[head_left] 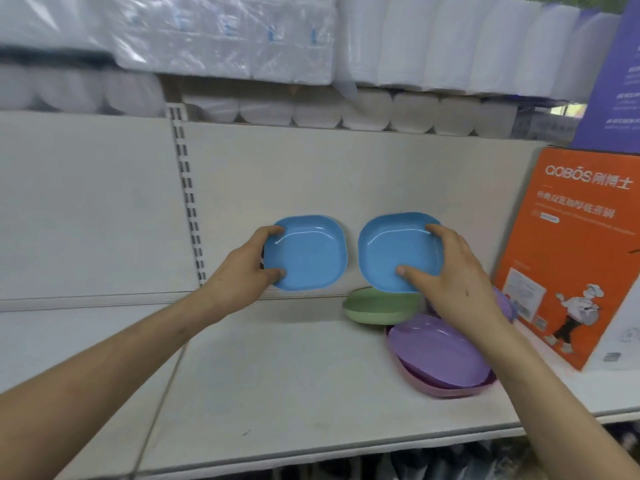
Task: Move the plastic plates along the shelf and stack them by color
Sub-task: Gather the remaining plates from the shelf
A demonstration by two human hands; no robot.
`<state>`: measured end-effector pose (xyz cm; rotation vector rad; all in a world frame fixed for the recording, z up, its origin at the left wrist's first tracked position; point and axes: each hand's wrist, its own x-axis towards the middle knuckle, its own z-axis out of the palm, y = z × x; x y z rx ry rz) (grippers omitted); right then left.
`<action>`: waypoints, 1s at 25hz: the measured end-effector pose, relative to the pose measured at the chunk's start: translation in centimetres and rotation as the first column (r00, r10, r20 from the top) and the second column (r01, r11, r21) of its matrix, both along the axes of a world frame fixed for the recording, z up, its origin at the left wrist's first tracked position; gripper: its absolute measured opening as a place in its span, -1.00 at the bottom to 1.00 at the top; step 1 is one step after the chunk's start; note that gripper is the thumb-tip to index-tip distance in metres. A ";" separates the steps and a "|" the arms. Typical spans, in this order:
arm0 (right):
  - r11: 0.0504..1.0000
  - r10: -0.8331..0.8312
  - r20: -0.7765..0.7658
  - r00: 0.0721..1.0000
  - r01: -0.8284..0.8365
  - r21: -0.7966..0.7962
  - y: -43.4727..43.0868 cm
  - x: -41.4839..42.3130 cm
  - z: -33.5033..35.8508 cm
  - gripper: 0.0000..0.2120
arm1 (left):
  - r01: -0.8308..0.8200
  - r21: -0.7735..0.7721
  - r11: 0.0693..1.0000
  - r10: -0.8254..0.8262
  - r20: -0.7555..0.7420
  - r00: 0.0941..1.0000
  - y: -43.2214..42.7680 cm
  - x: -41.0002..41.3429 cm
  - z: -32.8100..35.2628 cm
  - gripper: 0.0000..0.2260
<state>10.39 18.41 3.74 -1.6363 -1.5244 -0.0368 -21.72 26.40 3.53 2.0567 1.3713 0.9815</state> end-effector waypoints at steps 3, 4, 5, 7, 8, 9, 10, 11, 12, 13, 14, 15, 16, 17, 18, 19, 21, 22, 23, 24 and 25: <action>0.997 0.072 -0.020 0.997 -0.073 -0.032 0.4 -6.6 0.2 -0.17 | -0.075 0.016 0.997 0.075 -0.004 0.997 -1.7 -6.7 0.4 -0.44; 0.995 0.094 -0.018 0.995 -0.095 -0.038 0.5 -9.3 0.3 -0.16 | -0.102 0.021 0.995 0.102 -0.008 0.995 -2.5 -9.3 0.4 -0.42; 0.992 0.123 -0.019 0.992 -0.124 -0.038 0.6 -12.3 0.3 -0.15 | -0.130 0.026 0.991 0.130 -0.014 0.991 -3.5 -12.2 0.5 -0.41; 0.977 0.207 -0.036 0.978 -0.208 -0.036 0.4 -19.1 0.2 -0.13 | -0.187 0.034 0.982 0.188 -0.023 0.982 -6.0 -18.8 0.5 -0.39; 0.967 0.250 -0.052 0.967 -0.252 -0.034 0.1 -22.6 0.1 -0.13 | -0.217 0.039 0.975 0.218 -0.031 0.975 -7.4 -22.3 0.6 -0.38; 0.956 0.290 -0.064 0.955 -0.292 -0.029 -0.1 -26.1 -0.1 -0.12 | -0.247 0.041 0.968 0.248 -0.037 0.968 -8.8 -25.9 0.5 -0.37; 0.942 0.332 -0.073 0.941 -0.335 -0.029 -0.5 -29.9 -0.4 -0.11 | -0.281 0.038 0.959 0.283 -0.048 0.958 -10.4 -29.8 0.5 -0.37; 0.926 0.373 -0.076 0.925 -0.376 -0.033 -0.9 -33.6 -0.6 -0.10 | -0.315 0.033 0.948 0.317 -0.054 0.947 -12.1 -33.4 0.4 -0.36; 0.908 0.414 -0.075 0.907 -0.417 -0.035 -1.3 -37.8 -0.9 -0.09 | -0.356 0.032 0.934 0.357 -0.059 0.932 -14.0 -37.6 0.2 -0.35; 0.890 0.451 -0.078 0.889 -0.454 -0.030 -1.7 -41.6 -1.2 -0.08 | -0.394 0.036 0.918 0.396 -0.064 0.916 -15.7 -41.2 0.1 -0.35; 0.871 0.487 -0.087 0.869 -0.491 -0.025 -2.2 -45.3 -1.5 -0.07 | -0.434 0.042 0.900 0.436 -0.070 0.897 -17.5 -44.8 -0.1 -0.34; 0.845 0.529 -0.104 0.842 -0.534 -0.022 -2.7 -49.2 -1.8 -0.06 | -0.474 0.049 0.879 0.477 -0.077 0.876 -19.5 -48.2 -0.2 -0.33; 0.814 0.574 -0.115 0.810 -0.580 -0.020 -3.2 -52.9 -2.0 -0.06 | -0.513 0.056 0.857 0.516 -0.082 0.853 -21.5 -51.4 -0.4 -0.32; 0.780 0.619 -0.122 0.776 -0.626 -0.026 -3.8 -57.0 -2.3 -0.05 | -0.553 0.064 0.830 0.557 -0.093 0.825 -23.8 -54.9 -0.6 -0.30; 0.749 0.653 -0.130 0.746 -0.661 -0.034 -4.4 -60.5 -2.5 -0.05 | -0.587 0.068 0.807 0.591 -0.108 0.800 -25.9 -58.0 -0.8 -0.29; 0.718 0.685 -0.137 0.716 -0.695 -0.038 -5.0 -63.9 -2.7 -0.06 | -0.622 0.064 0.781 0.625 -0.118 0.772 -27.9 -60.8 -0.9 -0.29; 0.655 0.743 -0.142 0.654 -0.754 -0.047 -6.3 -70.3 -2.9 -0.06 | -0.701 0.041 0.712 0.699 -0.133 0.702 -31.5 -66.3 -1.2 -0.28; 0.624 0.770 -0.129 0.624 -0.780 -0.048 -6.8 -73.6 -2.9 -0.06 | -0.737 0.029 0.676 0.733 -0.133 0.667 -33.4 -69.0 -1.3 -0.28; 0.599 0.791 -0.119 0.600 -0.799 -0.048 -7.2 -76.4 -3.0 -0.05 | -0.763 0.019 0.646 0.758 -0.128 0.639 -34.8 -71.3 -1.5 -0.27; 0.577 0.808 -0.111 0.578 -0.816 -0.049 -7.4 -78.9 -2.9 -0.05 | -0.784 0.006 0.620 0.780 -0.116 0.615 -36.0 -73.4 -1.7 -0.27; 0.554 0.824 -0.109 0.556 -0.831 -0.054 -7.7 -81.5 -2.9 -0.05 | -0.804 -0.008 0.595 0.799 -0.105 0.592 -37.1 -75.4 -2.0 -0.27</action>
